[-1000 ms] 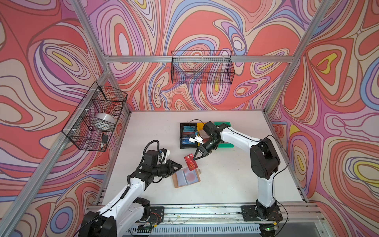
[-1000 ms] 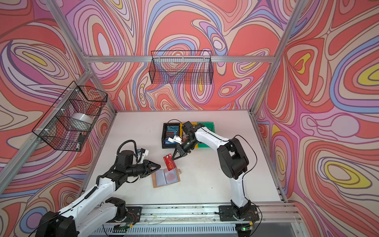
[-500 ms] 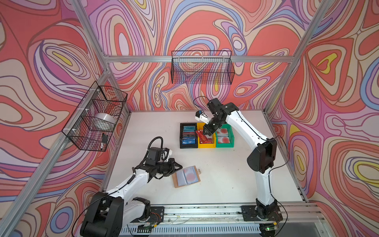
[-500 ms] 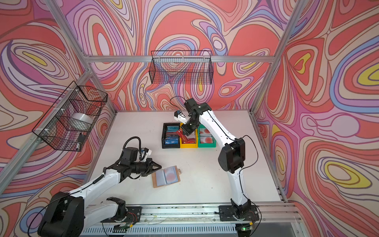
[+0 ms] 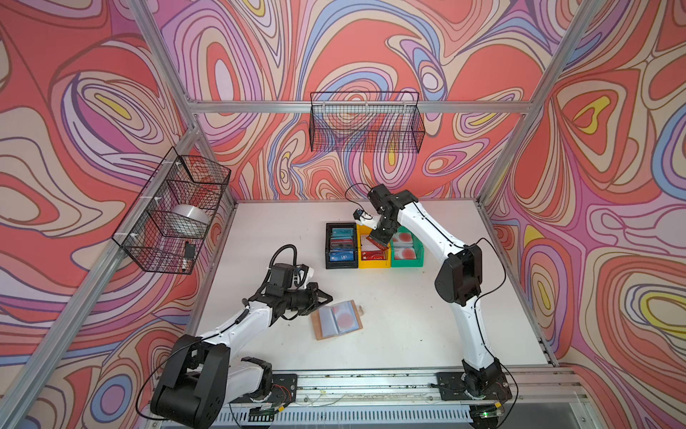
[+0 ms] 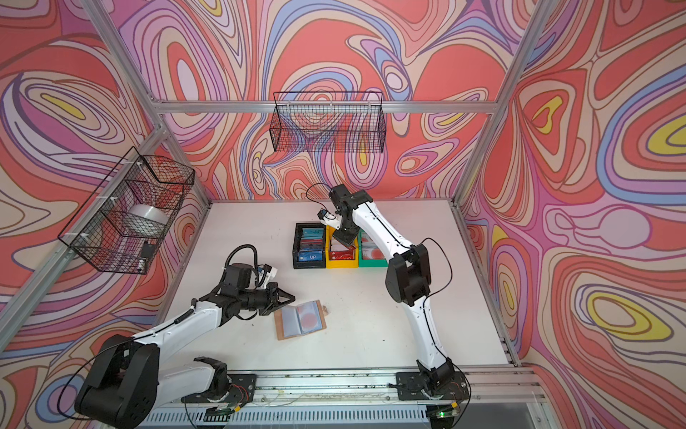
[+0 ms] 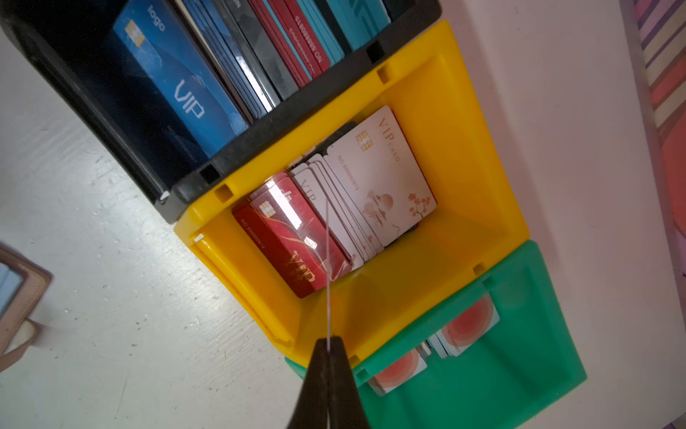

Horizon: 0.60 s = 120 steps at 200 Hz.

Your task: Take the credit cards out of the card holder

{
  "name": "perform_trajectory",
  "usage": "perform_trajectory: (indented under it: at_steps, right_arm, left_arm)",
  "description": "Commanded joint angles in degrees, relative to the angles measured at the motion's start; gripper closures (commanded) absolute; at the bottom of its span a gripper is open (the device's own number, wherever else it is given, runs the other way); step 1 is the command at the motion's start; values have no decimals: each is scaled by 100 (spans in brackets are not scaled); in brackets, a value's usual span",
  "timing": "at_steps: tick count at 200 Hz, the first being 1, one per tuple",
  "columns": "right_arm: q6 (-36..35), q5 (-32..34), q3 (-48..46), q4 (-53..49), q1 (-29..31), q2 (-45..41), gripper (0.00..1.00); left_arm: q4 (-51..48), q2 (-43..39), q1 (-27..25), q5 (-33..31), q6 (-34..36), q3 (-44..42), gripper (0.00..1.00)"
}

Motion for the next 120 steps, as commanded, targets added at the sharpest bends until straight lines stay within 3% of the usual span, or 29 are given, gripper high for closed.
perform_trajectory:
  at_steps: [1,120]
  right_arm:
    - [-371,127,-62,186,-22,46,100]
    - [-1088,-134,-611,158,179,25,100]
  left_arm:
    - [169,77,7,66,-38,-50,99]
    - [337,209,7,77,-82,-143,99]
